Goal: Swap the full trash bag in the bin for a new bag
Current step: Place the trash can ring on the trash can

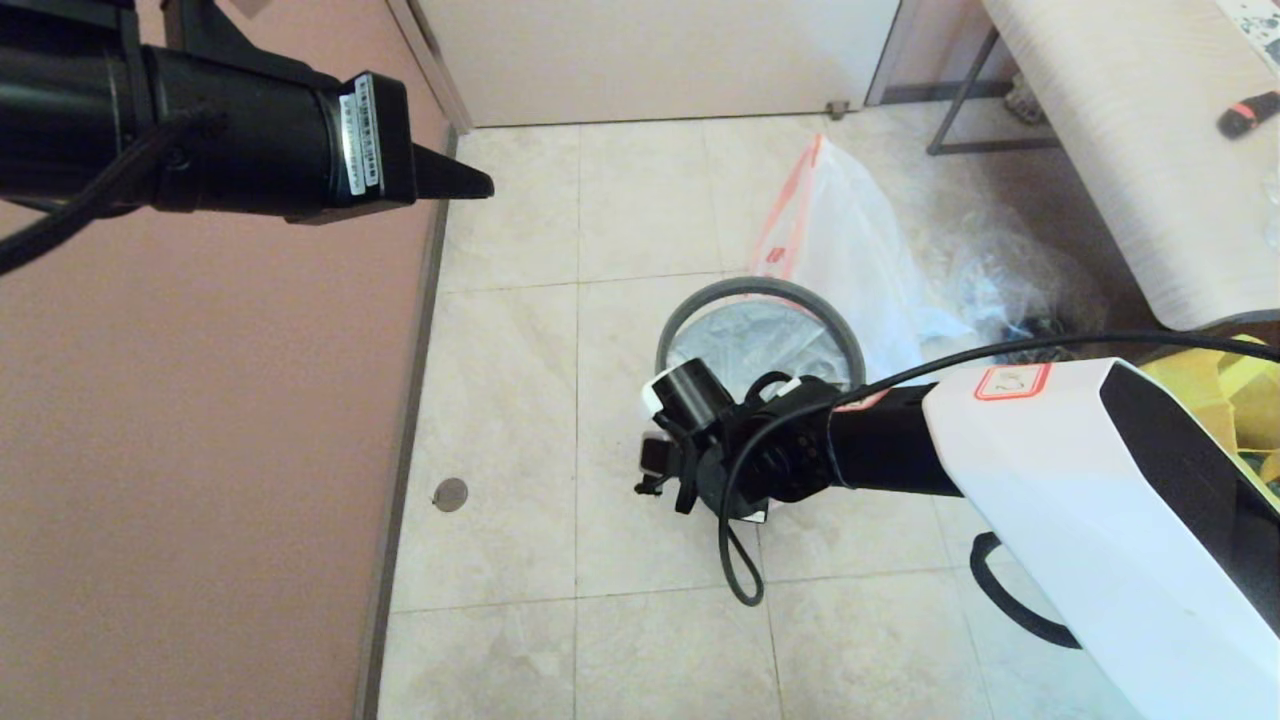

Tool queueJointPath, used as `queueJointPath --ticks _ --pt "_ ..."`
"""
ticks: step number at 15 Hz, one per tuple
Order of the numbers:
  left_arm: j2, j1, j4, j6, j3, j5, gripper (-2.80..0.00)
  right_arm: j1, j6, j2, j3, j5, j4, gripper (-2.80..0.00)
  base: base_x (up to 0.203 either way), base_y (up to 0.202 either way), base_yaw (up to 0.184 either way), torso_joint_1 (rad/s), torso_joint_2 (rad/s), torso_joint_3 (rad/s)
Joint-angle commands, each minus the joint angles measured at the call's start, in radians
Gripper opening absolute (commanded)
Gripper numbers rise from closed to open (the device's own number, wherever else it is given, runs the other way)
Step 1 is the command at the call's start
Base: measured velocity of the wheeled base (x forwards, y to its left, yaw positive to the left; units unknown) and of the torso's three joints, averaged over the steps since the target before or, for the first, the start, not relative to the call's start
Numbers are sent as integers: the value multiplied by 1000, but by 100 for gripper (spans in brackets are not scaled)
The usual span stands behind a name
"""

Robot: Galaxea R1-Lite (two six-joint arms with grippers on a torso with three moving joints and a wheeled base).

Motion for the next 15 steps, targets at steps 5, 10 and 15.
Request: queueJointPath --ticks 5,10,15 --pt "-2 -10 3 -1 2 -1 -280 11 6 16 39 -6 -3 -280 0 0 0 0 0 0" --pt "-2 -10 3 -2 2 2 -280 -13 6 51 14 -6 -19 -280 0 0 0 0 0 0" --pt "2 -16 2 -1 4 4 -280 -7 4 41 13 -6 -33 -280 0 0 0 0 0 0"
